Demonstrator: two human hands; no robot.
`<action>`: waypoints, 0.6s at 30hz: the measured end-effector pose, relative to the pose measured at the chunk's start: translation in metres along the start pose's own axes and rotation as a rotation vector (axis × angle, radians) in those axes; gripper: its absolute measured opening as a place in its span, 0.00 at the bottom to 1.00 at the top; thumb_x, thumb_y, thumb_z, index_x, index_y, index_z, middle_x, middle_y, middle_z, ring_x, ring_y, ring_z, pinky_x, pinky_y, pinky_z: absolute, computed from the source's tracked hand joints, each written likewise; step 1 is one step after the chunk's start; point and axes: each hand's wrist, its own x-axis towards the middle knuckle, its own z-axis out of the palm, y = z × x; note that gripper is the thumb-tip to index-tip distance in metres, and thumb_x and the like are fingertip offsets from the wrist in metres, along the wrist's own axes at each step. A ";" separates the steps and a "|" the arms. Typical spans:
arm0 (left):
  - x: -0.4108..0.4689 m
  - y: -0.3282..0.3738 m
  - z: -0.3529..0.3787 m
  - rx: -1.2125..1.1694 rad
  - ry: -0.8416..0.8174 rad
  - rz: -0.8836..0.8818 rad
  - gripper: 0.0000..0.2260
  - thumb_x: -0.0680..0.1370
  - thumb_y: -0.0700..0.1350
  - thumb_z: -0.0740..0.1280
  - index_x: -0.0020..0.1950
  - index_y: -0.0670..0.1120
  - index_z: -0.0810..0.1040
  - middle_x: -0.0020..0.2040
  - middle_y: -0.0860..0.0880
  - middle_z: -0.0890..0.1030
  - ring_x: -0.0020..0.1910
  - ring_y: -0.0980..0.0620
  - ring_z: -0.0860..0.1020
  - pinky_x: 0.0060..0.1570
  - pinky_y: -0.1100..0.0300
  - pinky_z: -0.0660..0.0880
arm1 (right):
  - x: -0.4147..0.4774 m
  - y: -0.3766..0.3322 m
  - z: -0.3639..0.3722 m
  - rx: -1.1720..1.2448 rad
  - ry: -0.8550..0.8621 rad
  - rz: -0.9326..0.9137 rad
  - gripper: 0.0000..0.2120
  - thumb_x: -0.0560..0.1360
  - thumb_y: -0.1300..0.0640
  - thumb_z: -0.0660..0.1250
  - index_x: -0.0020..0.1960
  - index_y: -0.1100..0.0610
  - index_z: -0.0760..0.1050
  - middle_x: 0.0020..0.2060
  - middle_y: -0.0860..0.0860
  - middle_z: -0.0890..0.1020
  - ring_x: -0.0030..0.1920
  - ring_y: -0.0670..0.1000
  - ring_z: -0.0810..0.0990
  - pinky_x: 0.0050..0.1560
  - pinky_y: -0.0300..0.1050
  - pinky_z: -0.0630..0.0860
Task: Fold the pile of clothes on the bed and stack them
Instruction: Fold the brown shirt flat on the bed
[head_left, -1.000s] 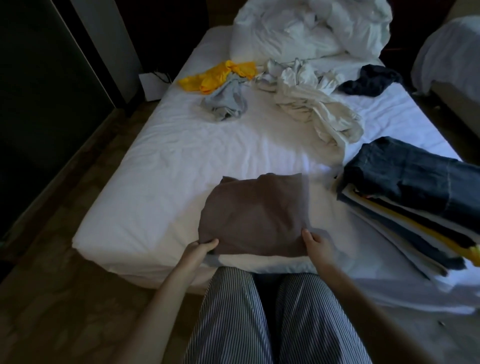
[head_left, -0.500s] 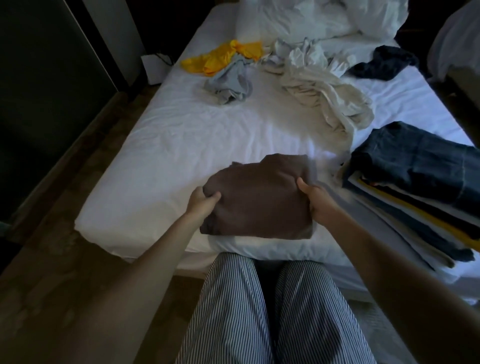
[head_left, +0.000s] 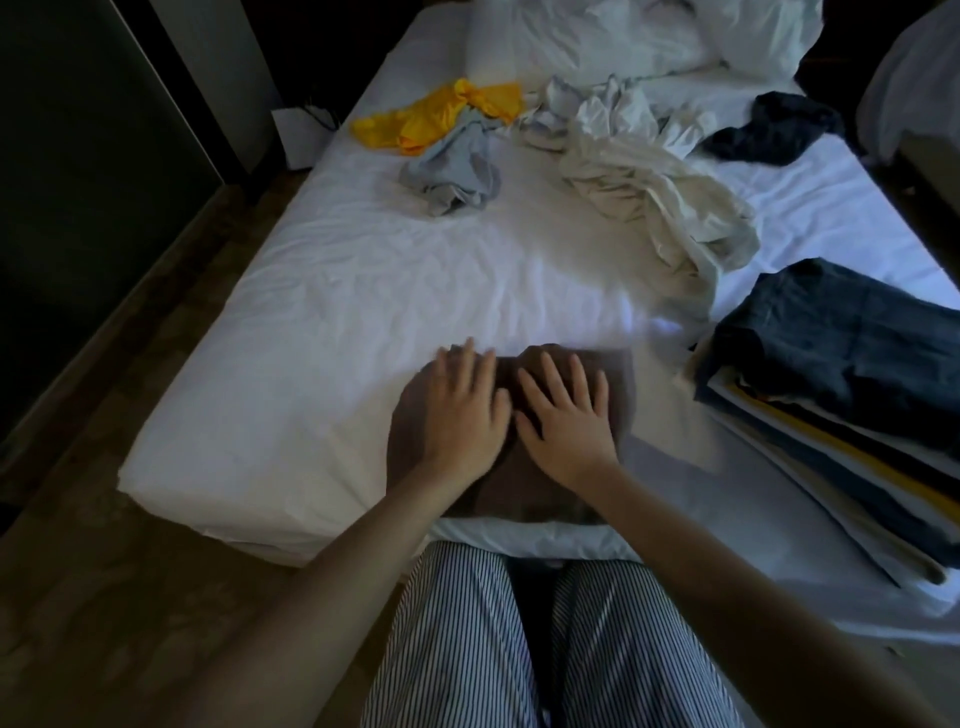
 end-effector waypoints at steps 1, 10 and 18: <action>0.005 0.004 0.007 0.080 -0.109 0.073 0.32 0.76 0.58 0.37 0.78 0.49 0.55 0.78 0.44 0.53 0.76 0.37 0.48 0.74 0.43 0.46 | 0.004 0.005 0.008 -0.024 -0.073 0.050 0.35 0.72 0.38 0.33 0.77 0.47 0.47 0.77 0.51 0.44 0.76 0.59 0.40 0.72 0.60 0.35; 0.027 -0.035 0.056 0.211 -0.396 -0.099 0.28 0.78 0.66 0.46 0.76 0.63 0.41 0.78 0.55 0.42 0.76 0.39 0.40 0.70 0.36 0.36 | 0.024 0.033 0.039 0.067 -0.193 0.160 0.29 0.78 0.39 0.47 0.76 0.43 0.43 0.77 0.46 0.42 0.76 0.56 0.39 0.73 0.56 0.37; 0.027 -0.052 0.051 -0.001 -0.264 -0.269 0.28 0.80 0.61 0.51 0.78 0.54 0.50 0.79 0.52 0.50 0.77 0.46 0.47 0.75 0.50 0.46 | 0.017 0.082 0.028 0.238 -0.190 0.550 0.28 0.81 0.42 0.46 0.77 0.46 0.42 0.77 0.50 0.44 0.77 0.52 0.42 0.72 0.61 0.38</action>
